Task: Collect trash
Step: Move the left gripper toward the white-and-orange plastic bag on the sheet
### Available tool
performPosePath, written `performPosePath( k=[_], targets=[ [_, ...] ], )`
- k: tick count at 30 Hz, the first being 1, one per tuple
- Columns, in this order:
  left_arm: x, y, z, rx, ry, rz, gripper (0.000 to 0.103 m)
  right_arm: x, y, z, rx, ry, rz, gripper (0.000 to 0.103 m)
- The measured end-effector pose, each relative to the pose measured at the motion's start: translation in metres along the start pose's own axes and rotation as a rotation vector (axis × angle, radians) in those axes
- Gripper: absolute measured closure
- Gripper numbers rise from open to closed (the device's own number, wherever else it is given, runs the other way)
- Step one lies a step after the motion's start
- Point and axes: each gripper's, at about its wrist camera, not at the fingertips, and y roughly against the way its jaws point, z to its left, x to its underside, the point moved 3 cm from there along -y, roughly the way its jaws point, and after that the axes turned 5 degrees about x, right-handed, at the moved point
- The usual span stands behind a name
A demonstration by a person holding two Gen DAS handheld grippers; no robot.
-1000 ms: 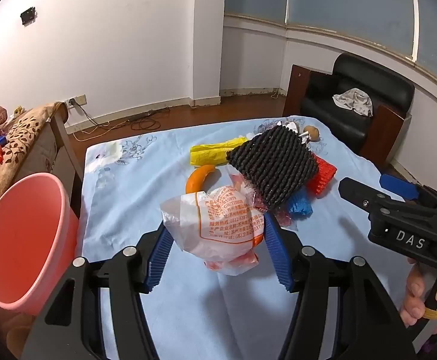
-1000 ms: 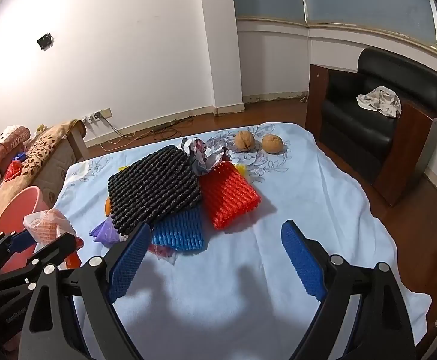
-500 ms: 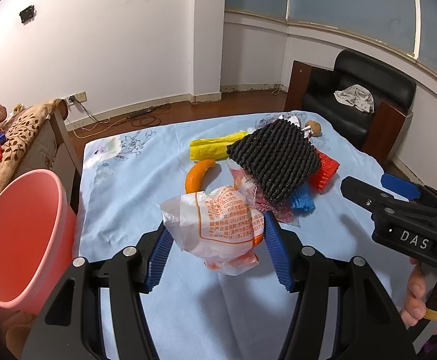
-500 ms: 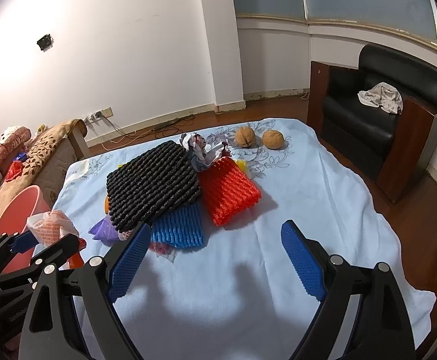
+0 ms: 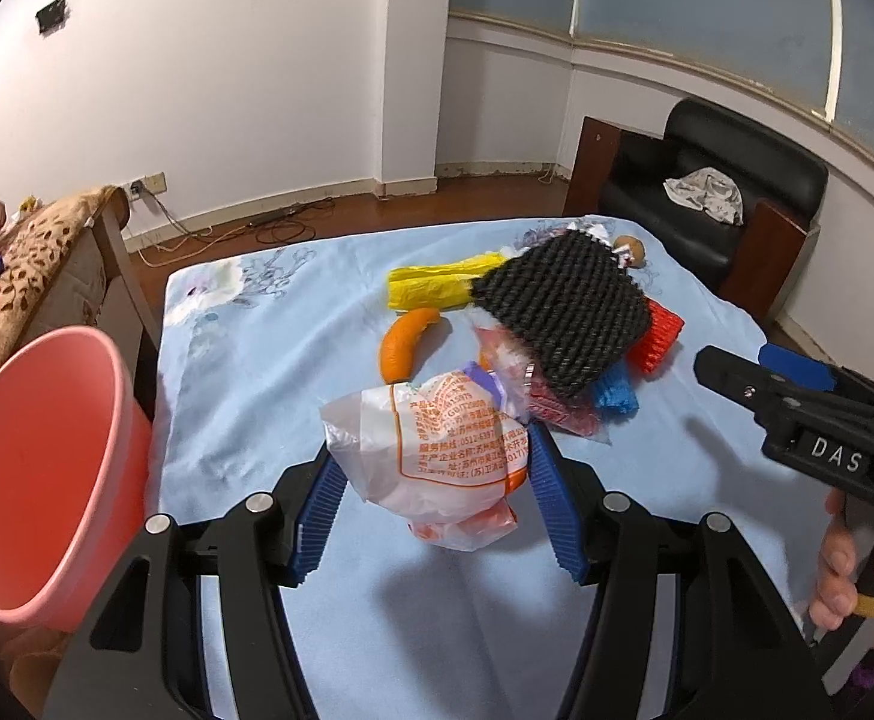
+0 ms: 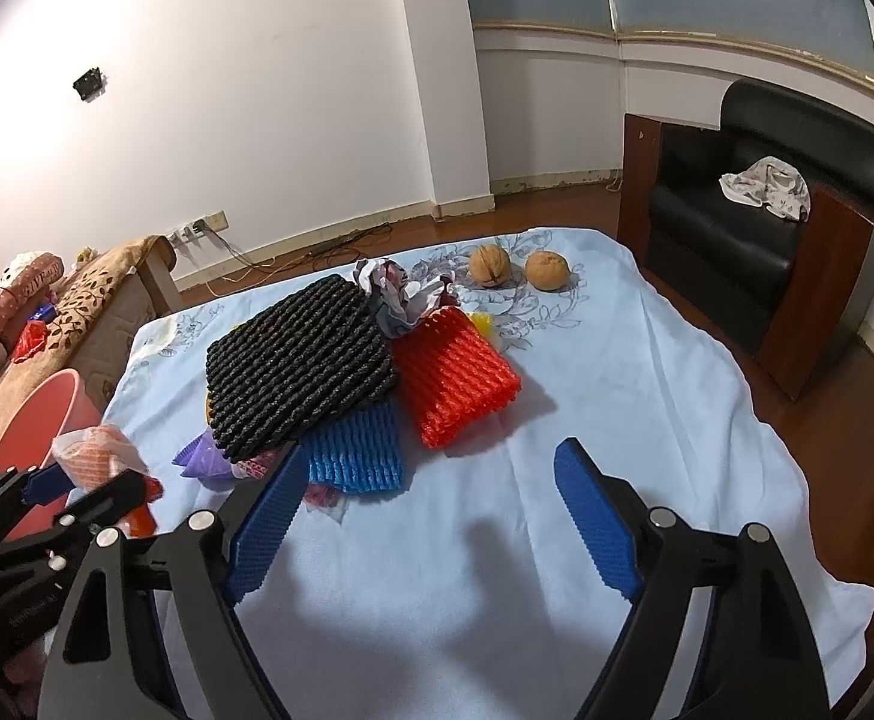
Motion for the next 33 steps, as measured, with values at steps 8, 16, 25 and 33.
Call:
performPosePath(
  k=[8, 16, 25, 33],
  targets=[
    [0.000, 0.011, 0.035, 0.087, 0.108, 0.000, 0.043, -0.001, -0.007, 0.000, -0.032, 0.013, 0.023, 0.026],
    [0.002, 0.018, 0.047, 0.129, 0.158, -0.013, 0.043, -0.003, -0.010, 0.005, -0.108, 0.002, 0.049, 0.028],
    [0.002, 0.011, 0.028, 0.107, 0.067, -0.011, 0.042, -0.011, 0.003, 0.020, -0.256, -0.007, 0.053, 0.028],
    [0.008, 0.001, 0.024, 0.161, 0.071, 0.069, 0.033, -0.004, -0.004, 0.018, -0.203, 0.027, 0.093, 0.028]
  ],
)
